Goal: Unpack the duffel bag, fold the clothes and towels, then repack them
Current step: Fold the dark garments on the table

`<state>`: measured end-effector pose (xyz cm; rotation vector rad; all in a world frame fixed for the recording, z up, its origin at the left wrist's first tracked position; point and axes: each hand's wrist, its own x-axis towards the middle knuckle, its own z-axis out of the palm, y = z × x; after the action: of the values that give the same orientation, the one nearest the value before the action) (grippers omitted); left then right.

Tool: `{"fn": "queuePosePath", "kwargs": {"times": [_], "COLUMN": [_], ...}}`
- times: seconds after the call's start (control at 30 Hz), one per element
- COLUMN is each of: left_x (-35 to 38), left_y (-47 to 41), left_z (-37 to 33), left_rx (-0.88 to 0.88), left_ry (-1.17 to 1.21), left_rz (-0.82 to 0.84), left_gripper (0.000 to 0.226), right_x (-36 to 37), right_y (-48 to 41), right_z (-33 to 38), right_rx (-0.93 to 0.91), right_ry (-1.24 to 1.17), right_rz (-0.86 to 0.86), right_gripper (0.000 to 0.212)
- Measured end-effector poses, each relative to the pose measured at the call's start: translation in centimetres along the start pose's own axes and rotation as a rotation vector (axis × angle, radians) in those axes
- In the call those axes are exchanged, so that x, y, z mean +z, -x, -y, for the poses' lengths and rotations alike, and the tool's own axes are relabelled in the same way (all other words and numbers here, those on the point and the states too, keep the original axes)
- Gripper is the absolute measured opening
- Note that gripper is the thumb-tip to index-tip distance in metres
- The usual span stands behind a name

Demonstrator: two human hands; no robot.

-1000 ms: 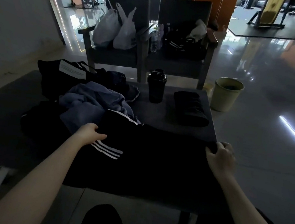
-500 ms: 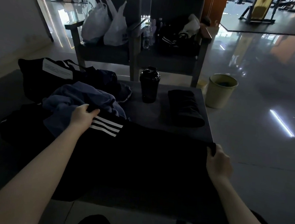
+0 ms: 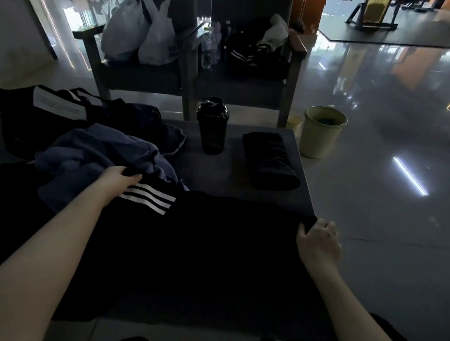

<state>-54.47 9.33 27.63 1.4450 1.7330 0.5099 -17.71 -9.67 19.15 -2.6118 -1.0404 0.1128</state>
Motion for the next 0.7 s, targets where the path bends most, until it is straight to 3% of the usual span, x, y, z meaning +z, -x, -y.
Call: {"fn": "queuePosePath", "kwargs": {"times": [0.1, 0.17, 0.33, 0.47, 0.57, 0.7], "left_x": [-0.6, -0.7, -0.5, -1.7, -3.1, -3.9], "left_y": [0.1, 0.3, 1.4, 2.0, 2.8, 2.9], "left_z": [0.0, -0.3, -0.7, -0.3, -0.3, -1.0], "left_rx": [-0.064, -0.074, -0.006, 0.012, -0.036, -0.086], "left_ry": [0.169, 0.270, 0.300, 0.140, -0.149, -0.365], "left_rz": [0.121, 0.160, 0.122, -0.017, -0.063, -0.150], "left_gripper": [0.026, 0.023, 0.019, 0.025, 0.025, 0.041], "right_x": [0.2, 0.4, -0.6, -2.5, -3.0, -3.0], "right_y": [-0.1, 0.0, 0.5, 0.2, -1.6, -2.8], "right_z": [-0.2, -0.2, -1.0, -0.8, -0.9, -0.5], "right_rx": [-0.077, -0.147, -0.200, -0.091, 0.016, 0.079], "right_ry": [0.063, -0.024, -0.241, -0.544, -0.703, -0.717], "right_rz": [-0.058, -0.093, -0.196, -0.139, 0.060, 0.204], "right_gripper": [0.043, 0.034, 0.018, 0.020, 0.021, 0.034]}}
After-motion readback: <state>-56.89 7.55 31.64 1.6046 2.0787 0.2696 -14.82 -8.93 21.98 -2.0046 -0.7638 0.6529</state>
